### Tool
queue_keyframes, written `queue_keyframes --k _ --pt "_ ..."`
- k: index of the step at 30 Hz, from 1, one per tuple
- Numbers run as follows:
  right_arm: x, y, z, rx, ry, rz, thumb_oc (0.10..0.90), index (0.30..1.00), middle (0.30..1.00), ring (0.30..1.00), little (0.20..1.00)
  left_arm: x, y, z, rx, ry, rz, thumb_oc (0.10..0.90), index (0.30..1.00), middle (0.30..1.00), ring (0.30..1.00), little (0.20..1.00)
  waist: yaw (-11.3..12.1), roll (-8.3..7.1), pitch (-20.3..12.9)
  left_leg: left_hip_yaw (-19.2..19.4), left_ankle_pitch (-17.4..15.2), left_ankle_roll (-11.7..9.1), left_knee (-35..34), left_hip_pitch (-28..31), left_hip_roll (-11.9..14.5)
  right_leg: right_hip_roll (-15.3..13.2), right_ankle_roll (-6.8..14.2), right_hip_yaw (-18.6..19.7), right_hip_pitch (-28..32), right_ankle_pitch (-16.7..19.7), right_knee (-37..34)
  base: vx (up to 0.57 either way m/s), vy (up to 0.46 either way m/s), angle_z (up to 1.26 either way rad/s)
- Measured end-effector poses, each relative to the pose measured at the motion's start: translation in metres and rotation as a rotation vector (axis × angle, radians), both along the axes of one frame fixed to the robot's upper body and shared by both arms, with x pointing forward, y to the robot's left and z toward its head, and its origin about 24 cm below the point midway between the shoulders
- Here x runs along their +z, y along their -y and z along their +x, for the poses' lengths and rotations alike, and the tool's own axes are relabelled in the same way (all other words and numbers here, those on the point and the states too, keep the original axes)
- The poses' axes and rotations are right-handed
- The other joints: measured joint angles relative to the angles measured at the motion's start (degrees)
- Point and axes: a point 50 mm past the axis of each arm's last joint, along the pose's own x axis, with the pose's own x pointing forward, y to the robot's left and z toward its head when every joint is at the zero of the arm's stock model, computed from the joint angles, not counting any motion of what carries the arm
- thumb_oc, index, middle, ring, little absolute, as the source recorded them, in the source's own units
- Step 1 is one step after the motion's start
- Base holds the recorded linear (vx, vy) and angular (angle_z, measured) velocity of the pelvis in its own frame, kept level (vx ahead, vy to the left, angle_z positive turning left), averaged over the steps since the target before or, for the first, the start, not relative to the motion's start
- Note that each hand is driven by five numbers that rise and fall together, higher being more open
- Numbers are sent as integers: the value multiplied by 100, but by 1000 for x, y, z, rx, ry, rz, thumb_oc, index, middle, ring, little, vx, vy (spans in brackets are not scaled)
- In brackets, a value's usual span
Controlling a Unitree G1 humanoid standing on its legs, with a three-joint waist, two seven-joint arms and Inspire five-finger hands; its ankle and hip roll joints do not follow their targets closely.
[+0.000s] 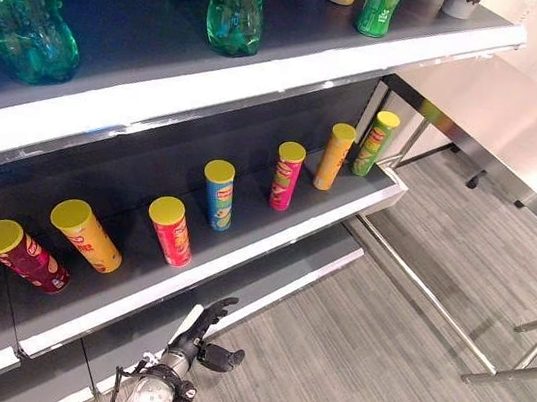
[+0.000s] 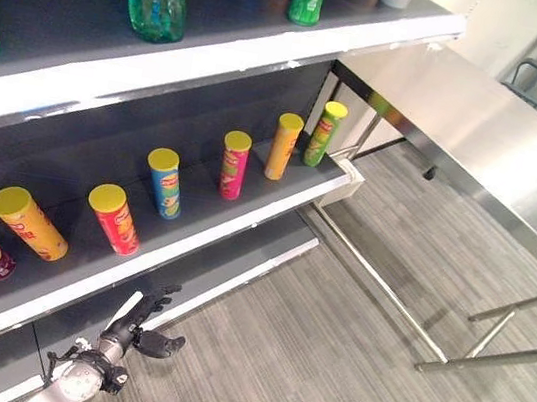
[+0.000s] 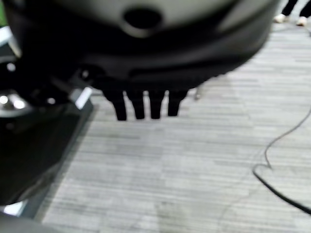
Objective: Put the goods on the table back onto the shelves and tidy them up.
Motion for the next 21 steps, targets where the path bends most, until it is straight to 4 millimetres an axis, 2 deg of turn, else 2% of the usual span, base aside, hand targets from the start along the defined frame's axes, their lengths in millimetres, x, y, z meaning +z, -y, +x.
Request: queue_keyframes --k 4,8,18,21 --pt "0 -1 0 5 1 2 800 900 900 900 900 -7 -5 5 38 -6 64 800 900 900 900 900 32 -8 5 -6 -1 0 1 1 -1 0 -1 -6 5 0 -1 0 0 0" --pt "0 -3 1 14 5 5 800 900 900 900 900 -13 -14 9 88 -15 136 800 900 900 900 900 -40 -31 18 5 -2 0 0 -6 -3 -1 0 3 -10 0 -1 0 0 0" --pt "0 -3 2 13 8 7 800 900 900 900 900 -10 -16 15 122 10 155 800 900 900 900 900 -106 -62 39 43 -14 -1 1 -4 -1 -1 1 28 -25 0 1 7 -7 -1" --pt "1 -4 3 14 26 1 800 900 900 900 900 -11 -29 23 185 16 201 800 900 900 900 900 -115 -66 42 197 -32 -28 0 -4 19 11 12 165 -107 4 -1 32 -24 -23"
